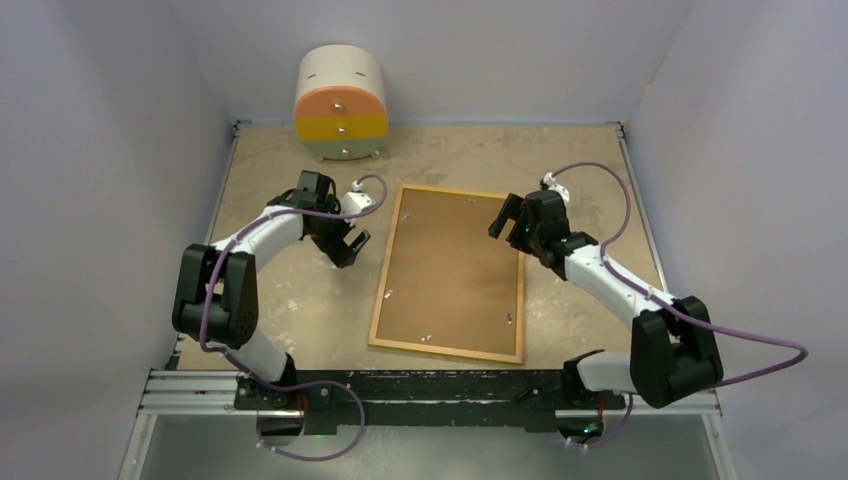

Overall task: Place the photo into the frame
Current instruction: Turn over the photo frame item on the photo frame.

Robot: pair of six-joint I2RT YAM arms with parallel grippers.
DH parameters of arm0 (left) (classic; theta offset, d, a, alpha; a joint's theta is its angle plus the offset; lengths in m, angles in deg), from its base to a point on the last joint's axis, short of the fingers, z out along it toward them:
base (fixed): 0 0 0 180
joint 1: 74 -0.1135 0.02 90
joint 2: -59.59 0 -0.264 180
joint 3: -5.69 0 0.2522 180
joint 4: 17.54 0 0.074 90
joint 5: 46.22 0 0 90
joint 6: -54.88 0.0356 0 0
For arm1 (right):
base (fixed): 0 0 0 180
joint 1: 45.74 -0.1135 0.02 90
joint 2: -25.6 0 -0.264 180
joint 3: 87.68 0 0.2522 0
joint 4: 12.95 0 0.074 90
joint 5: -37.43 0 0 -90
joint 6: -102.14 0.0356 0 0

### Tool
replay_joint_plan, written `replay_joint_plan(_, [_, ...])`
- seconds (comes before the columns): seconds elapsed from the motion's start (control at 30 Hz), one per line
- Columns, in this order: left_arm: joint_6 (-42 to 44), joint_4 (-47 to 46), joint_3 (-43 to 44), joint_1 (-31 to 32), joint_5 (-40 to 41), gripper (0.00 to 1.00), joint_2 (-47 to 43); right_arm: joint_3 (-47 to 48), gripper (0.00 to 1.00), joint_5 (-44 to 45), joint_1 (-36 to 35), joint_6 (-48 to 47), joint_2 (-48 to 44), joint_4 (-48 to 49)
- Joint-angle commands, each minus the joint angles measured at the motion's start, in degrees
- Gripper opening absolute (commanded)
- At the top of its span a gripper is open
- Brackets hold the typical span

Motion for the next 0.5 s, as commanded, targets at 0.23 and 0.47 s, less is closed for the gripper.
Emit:
replay_joint_plan(0.23, [-1.5,1.3,5.0,0.1,-4.8,1.00,-1.7,4.9,0.99,-4.0,0.0,1.1,-4.4,-2.7])
replay_joint_plan(0.47, [-5.1,5.0,9.4,0.1,-16.5,0.94,5.4,-1.0,0.99,-26.8,-5.0,4.6,-2.9,14.8])
